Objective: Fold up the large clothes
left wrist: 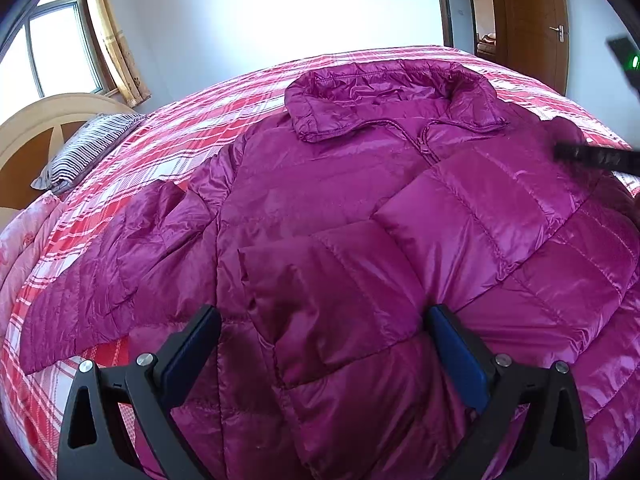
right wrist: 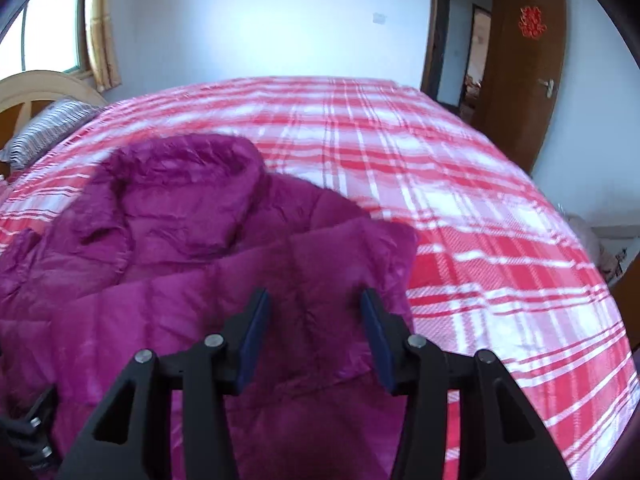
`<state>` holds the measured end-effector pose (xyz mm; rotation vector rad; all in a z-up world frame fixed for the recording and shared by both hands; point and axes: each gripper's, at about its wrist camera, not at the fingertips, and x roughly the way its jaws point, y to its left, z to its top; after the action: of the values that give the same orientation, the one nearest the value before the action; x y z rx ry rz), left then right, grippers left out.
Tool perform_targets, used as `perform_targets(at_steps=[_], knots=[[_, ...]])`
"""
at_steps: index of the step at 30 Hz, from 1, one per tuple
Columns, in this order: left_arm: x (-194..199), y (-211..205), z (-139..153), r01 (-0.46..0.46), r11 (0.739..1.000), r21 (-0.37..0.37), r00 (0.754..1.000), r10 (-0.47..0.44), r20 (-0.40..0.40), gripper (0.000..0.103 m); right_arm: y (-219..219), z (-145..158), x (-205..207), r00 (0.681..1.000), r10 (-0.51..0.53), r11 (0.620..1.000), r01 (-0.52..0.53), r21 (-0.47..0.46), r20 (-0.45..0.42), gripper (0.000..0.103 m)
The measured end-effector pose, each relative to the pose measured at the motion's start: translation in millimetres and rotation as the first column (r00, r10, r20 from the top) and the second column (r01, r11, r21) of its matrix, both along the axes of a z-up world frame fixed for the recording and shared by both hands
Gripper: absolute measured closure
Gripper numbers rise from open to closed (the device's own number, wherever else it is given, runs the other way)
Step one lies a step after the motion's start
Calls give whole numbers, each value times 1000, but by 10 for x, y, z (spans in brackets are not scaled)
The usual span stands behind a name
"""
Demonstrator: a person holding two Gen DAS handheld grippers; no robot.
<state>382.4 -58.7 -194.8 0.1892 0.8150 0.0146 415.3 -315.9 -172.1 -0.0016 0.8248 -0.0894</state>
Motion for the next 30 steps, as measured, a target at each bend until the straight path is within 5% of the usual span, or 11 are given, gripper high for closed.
perform_targets(at_steps=[12, 26, 28, 30], knots=[[12, 18, -11, 0, 1000, -13, 1000, 0, -6, 1, -48, -291, 143, 997, -12, 1000, 13, 12, -72, 53], [16, 34, -16, -1, 1000, -24, 1000, 1, -12, 1, 29, -287, 131, 997, -20, 999, 16, -52, -77, 53], [20, 40, -16, -1, 1000, -29, 1000, 1, -13, 1, 117, -209, 102, 996, -21, 995, 12, -103, -87, 53], [23, 44, -18, -1, 999, -35, 1000, 1, -15, 1, 189, -58, -11, 998, 5, 998, -9, -58, -57, 51]])
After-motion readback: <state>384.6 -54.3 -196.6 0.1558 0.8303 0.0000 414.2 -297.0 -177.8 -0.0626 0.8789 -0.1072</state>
